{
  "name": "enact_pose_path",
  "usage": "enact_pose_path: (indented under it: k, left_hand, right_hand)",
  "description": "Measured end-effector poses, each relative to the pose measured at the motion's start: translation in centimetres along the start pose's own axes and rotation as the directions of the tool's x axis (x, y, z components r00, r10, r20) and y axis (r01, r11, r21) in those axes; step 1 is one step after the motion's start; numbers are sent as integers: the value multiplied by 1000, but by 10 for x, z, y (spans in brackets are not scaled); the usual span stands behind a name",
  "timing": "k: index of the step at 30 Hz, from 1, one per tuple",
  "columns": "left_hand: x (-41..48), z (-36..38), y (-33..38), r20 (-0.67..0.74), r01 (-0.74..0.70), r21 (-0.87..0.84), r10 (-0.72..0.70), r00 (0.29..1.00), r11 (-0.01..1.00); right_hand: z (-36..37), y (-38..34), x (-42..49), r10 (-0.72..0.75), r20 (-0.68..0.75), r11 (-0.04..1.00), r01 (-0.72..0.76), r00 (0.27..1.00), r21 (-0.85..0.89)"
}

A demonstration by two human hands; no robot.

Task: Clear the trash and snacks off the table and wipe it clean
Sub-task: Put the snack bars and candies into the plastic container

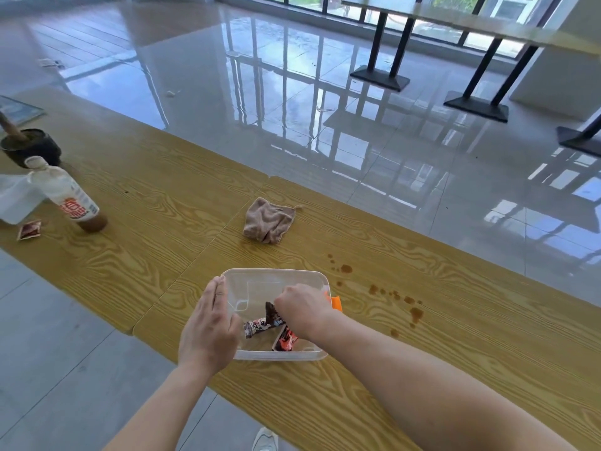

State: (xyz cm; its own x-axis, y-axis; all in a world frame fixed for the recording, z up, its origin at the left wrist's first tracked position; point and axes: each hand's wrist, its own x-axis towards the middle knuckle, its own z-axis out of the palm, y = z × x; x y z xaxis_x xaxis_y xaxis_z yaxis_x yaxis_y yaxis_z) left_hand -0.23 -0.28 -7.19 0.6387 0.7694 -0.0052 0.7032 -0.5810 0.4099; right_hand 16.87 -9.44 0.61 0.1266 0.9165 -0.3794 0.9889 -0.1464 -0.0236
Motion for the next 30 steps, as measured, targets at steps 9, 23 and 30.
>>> enact_pose_path:
  k: [9,23,30]
  left_hand:
    - [-10,-16,-19,-26,31,-5,-31,999,1000]
    - [-1,-24,-35,-47,57,-14,-57,997,998]
    - [-2,-9,-30,0,49,-25,-49,999,998]
  right_hand:
    - [9,7,-3,89,-341,917,57,936,396]
    - [70,97,-117,308,198,875,-359,931,324]
    - [128,84,-146,354,180,873,-393,918,287]
